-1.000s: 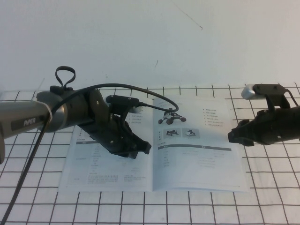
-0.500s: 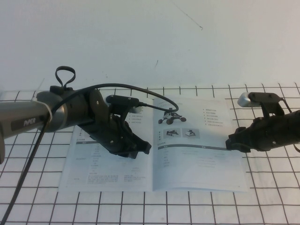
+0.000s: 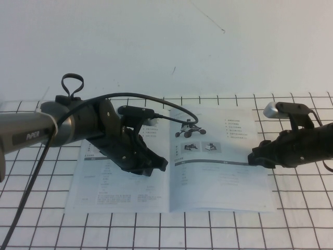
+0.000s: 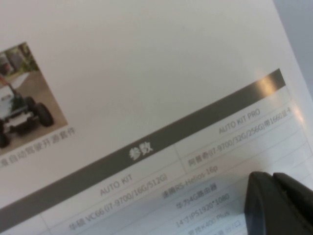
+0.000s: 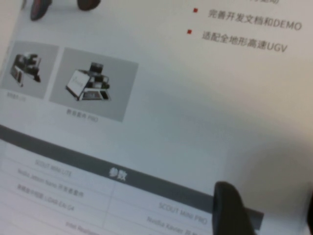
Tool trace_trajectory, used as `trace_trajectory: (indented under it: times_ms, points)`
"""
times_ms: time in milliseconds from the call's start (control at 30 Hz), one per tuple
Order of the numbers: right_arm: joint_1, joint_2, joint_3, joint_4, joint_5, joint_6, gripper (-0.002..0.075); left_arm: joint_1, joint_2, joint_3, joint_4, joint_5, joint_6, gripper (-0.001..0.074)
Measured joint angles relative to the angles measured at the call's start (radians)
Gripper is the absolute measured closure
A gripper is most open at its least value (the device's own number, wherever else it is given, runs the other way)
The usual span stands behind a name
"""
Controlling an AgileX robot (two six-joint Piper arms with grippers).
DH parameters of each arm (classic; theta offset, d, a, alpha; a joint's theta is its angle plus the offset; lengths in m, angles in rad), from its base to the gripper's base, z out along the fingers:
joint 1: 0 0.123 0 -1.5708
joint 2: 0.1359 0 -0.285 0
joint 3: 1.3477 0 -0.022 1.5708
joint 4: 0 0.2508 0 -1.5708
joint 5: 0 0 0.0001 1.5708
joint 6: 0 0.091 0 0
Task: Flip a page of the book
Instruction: Open the closed book
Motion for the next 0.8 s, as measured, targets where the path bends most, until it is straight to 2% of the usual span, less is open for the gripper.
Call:
trace_trajectory:
  times_ms: [400, 667, 800]
  points:
    - [0.0, 0.0, 0.0, 0.032, 0.012, -0.025, 0.0391, 0.0, 0.0, 0.0, 0.0, 0.0, 0.002, 0.0737]
    - [0.0, 0.0, 0.0, 0.211, 0.075, -0.185, 0.0388, 0.0, 0.002, 0.0, 0.0, 0.0, 0.002, 0.0737]
    - [0.0, 0.0, 0.0, 0.241, 0.072, -0.224, 0.0384, 0.0, 0.002, 0.0, 0.0, 0.0, 0.006, 0.0737]
